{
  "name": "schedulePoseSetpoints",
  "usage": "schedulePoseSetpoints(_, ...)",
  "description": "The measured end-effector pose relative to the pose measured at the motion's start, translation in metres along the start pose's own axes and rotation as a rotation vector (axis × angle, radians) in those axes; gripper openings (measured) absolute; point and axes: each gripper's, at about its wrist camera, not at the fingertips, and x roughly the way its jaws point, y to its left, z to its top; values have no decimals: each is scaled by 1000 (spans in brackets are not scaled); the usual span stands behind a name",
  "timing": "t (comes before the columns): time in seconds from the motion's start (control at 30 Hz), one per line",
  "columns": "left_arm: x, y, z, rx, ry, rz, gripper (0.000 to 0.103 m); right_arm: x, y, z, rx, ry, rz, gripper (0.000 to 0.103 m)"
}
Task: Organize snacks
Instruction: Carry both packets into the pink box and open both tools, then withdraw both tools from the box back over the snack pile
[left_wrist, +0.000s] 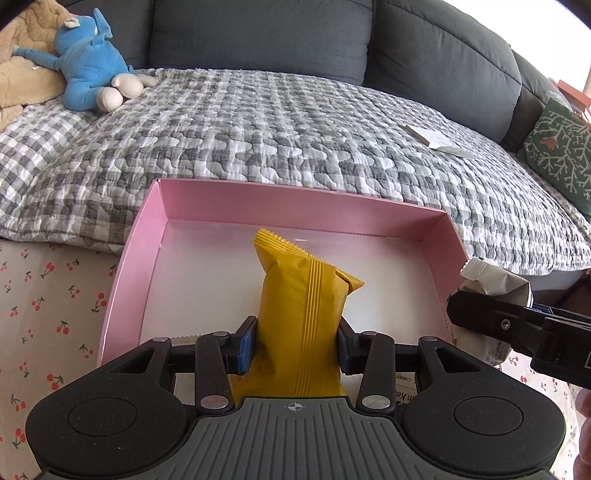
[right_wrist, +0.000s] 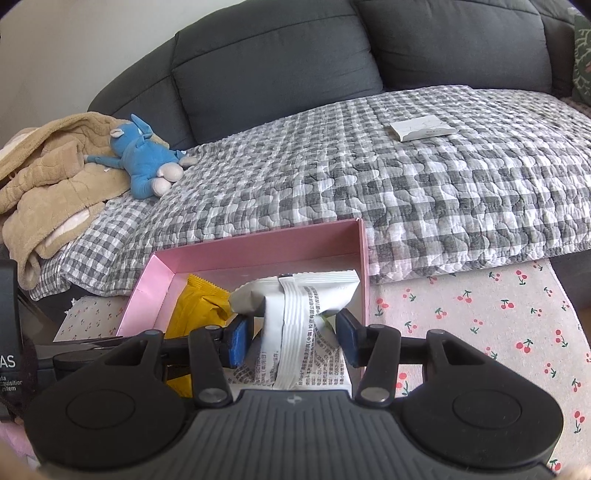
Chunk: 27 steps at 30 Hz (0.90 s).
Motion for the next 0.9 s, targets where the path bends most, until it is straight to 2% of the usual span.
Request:
schedulePoseSetpoints(0.07,0,0,-1,12,1,1,49,-3,0,1,5,-22,2,59)
schedulePoseSetpoints(0.13,-1,0,-2,15,-7,1,61,-6,0,3,14,-37,2,69)
schedulePoseSetpoints(0.23,-5,1,-2,16,-16,5,70,-10,-2,4,28,-45,4,74)
schedulePoseSetpoints(0.37,-12,1,-4,36,-16,17,74,-11,-2,1,32,-36,-10,78)
schedulePoseSetpoints(0.63,-31,6,-11,56,-10,25,89,-27,3,-4,29,-19,-17,89)
schedulePoseSetpoints(0.9,-60,13,-23,67,-23,14,95,-50,14,-9,-3,-6,-38,96)
